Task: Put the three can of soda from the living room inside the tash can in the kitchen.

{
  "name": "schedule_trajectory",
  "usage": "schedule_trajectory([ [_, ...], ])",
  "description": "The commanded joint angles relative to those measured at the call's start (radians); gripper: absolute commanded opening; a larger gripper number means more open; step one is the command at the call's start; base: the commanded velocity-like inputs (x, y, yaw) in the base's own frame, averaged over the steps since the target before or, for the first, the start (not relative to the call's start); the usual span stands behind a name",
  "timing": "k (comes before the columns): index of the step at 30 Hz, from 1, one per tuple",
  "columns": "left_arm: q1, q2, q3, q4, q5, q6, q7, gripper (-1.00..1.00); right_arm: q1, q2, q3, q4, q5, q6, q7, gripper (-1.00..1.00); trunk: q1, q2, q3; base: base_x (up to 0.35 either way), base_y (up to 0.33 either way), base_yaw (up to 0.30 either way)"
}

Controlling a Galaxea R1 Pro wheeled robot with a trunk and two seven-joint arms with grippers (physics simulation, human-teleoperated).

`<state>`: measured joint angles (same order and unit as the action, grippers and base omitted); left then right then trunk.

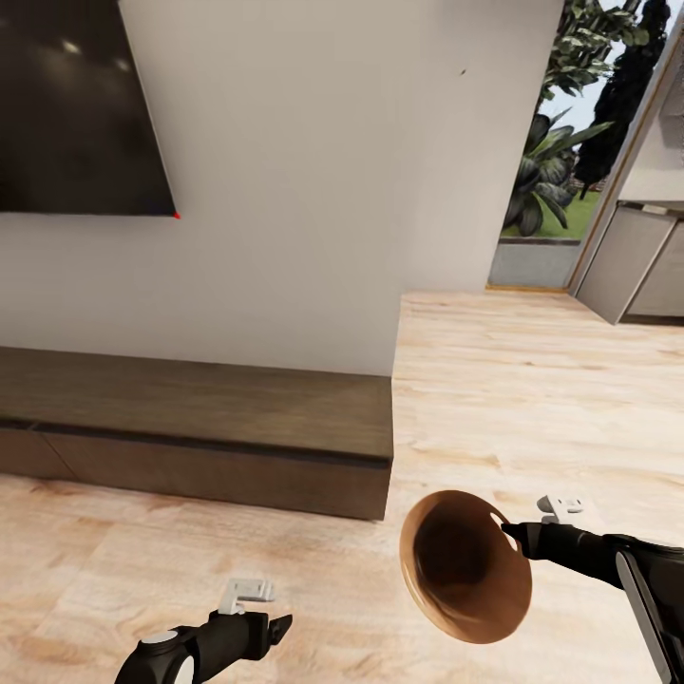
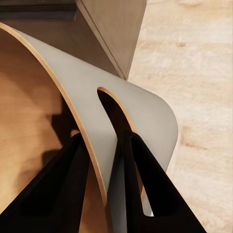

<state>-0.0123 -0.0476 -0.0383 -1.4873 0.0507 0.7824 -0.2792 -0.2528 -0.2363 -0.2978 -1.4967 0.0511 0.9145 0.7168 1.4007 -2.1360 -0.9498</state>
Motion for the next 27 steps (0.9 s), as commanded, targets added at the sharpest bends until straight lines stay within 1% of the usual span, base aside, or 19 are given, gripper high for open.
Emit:
schedule_trajectory([
  [1, 0.0, 0.0, 0.0, 0.0, 0.0, 0.0, 0.0, 1.0, 0.0, 0.0, 0.0, 0.0, -0.024, 0.009, 0.001, -1.0, 0.0, 0.0, 0.002, 0.0, 0.0, 0.0],
  [15, 0.0, -0.001, 0.0, 0.002, 0.0, 0.0, 0.0, 1.0, 0.0, 0.0, 0.0, 0.0, -0.024, 0.009, 0.001, -1.0, 0.0, 0.0, 0.024, 0.0, 0.0, 0.0],
  [20, 0.0, -0.001, 0.0, 0.002, 0.0, 0.0, 0.0, 1.0, 0.0, 0.0, 0.0, 0.0, -0.025, 0.01, 0.001, -1.0, 0.0, 0.0, 0.026, 0.0, 0.0, 0.014],
  [27, 0.0, -0.001, 0.0, 0.002, 0.0, 0.0, 0.0, 1.0, 0.0, 0.0, 0.0, 0.0, -0.025, 0.007, 0.001, -1.0, 0.0, 0.0, 0.026, 0.0, 0.0, 0.232],
])
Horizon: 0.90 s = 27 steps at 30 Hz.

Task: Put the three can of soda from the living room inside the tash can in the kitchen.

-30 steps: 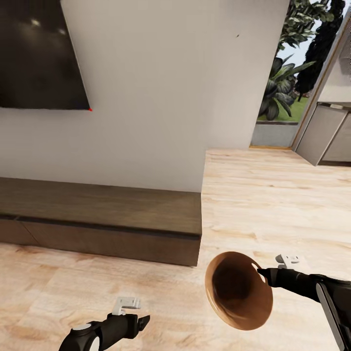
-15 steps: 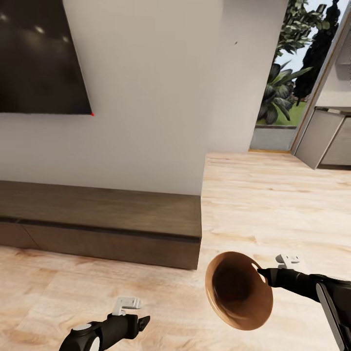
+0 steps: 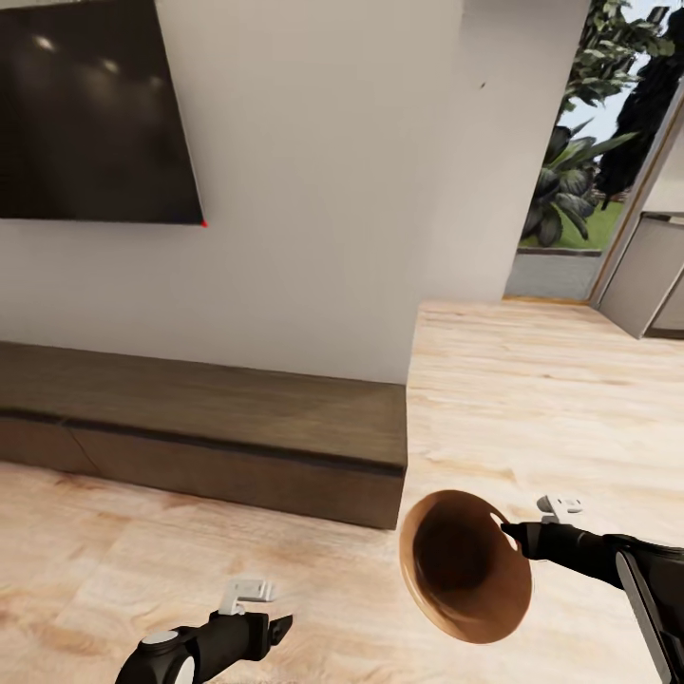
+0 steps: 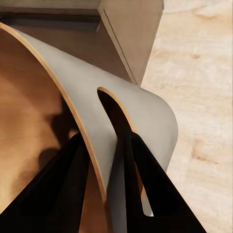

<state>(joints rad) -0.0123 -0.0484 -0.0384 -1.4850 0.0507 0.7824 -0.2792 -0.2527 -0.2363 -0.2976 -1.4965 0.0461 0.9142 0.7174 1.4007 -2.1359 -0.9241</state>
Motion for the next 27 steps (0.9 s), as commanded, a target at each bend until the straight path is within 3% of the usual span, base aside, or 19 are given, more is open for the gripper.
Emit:
schedule_trajectory([
  [1, 0.0, 0.0, 0.0, 0.0, 0.0, 0.0, 0.0, 1.0, 0.0, 0.0, 0.0, 0.0, -0.02, 0.007, 0.0, -1.0, 0.0, 0.0, 0.0, 0.0, 0.0, 0.269],
  [27, 0.0, -0.001, 0.0, 0.0, 0.0, 0.0, 0.0, 1.0, 0.0, -0.004, 0.0, -0.001, -0.02, 0.01, -0.002, -1.0, 0.0, 0.0, 0.0, 0.0, 0.0, 0.273],
])
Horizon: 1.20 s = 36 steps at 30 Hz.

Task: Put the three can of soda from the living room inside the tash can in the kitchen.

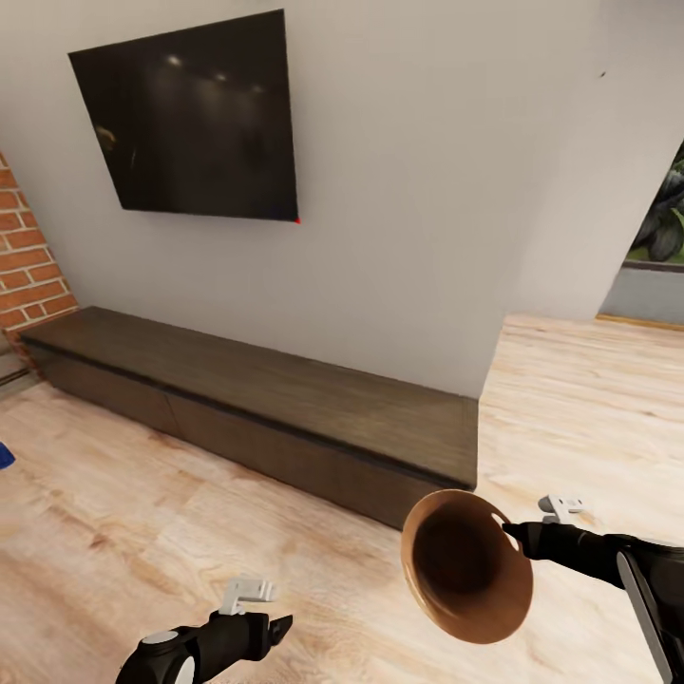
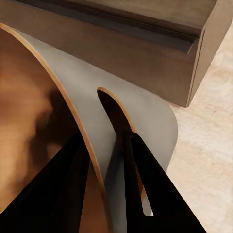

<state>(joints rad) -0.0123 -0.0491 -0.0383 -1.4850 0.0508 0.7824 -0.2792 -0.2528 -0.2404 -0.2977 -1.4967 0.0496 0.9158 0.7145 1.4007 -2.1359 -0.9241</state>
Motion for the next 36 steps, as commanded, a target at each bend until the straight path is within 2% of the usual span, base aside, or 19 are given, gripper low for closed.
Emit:
schedule_trajectory([
  [1, 0.0, 0.0, 0.0, 0.0, 0.0, 0.0, 0.0, 1.0, 0.0, 0.0, 0.0, 0.0, -0.023, 0.009, 0.001, -1.0, 0.0, 0.0, 0.0, 0.0, 0.0, 0.273],
  [18, 0.0, 0.0, 0.0, 0.0, 0.0, 0.0, 0.0, 1.0, 0.0, 0.001, -0.003, 0.0, -0.026, 0.011, -0.001, -1.0, 0.0, 0.0, 0.0, 0.0, 0.0, 0.273],
  [25, 0.0, 0.0, 0.0, 0.0, -0.001, 0.0, 0.0, 1.0, 0.0, 0.0, -0.003, 0.0, -0.027, 0.043, -0.002, -1.0, 0.0, 0.0, 0.0, 0.0, 0.0, 0.273],
  [36, 0.0, 0.0, 0.0, 0.0, 0.0, 0.0, 0.0, 1.0, 0.0, 0.0, -0.003, 0.0, -0.026, 0.048, -0.003, -1.0, 0.0, 0.0, 0.0, 0.0, 0.0, 0.273],
])
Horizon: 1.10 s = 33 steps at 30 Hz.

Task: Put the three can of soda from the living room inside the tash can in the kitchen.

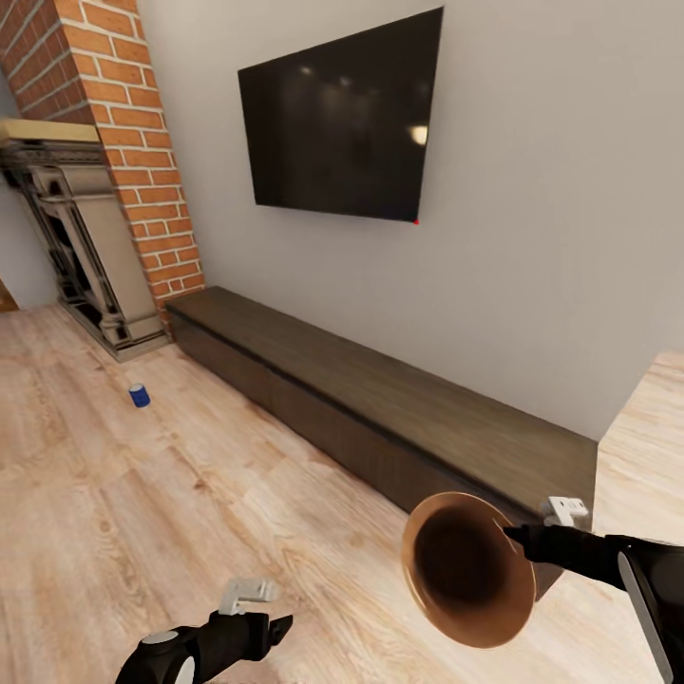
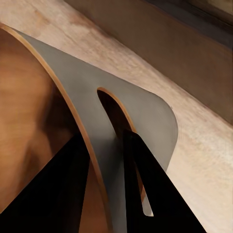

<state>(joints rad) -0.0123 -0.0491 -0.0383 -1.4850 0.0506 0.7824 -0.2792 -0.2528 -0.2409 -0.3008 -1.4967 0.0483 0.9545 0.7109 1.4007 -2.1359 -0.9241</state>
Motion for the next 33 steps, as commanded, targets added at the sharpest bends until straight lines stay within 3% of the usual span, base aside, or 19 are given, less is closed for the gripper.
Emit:
schedule_trajectory([
  [1, 0.0, 0.0, 0.0, 0.0, 0.0, 0.0, 0.0, 1.0, 0.0, 0.001, 0.0, 0.0, -0.025, 0.008, 0.001, -1.0, 0.0, 0.0, 0.0, 0.0, 0.0, 0.273],
  [33, 0.0, 0.001, 0.0, 0.0, -0.001, 0.0, 0.0, 1.0, 0.0, -0.001, 0.0, 0.001, -0.027, 0.009, 0.001, -1.0, 0.0, 0.0, 0.0, 0.0, 0.0, 0.273],
])
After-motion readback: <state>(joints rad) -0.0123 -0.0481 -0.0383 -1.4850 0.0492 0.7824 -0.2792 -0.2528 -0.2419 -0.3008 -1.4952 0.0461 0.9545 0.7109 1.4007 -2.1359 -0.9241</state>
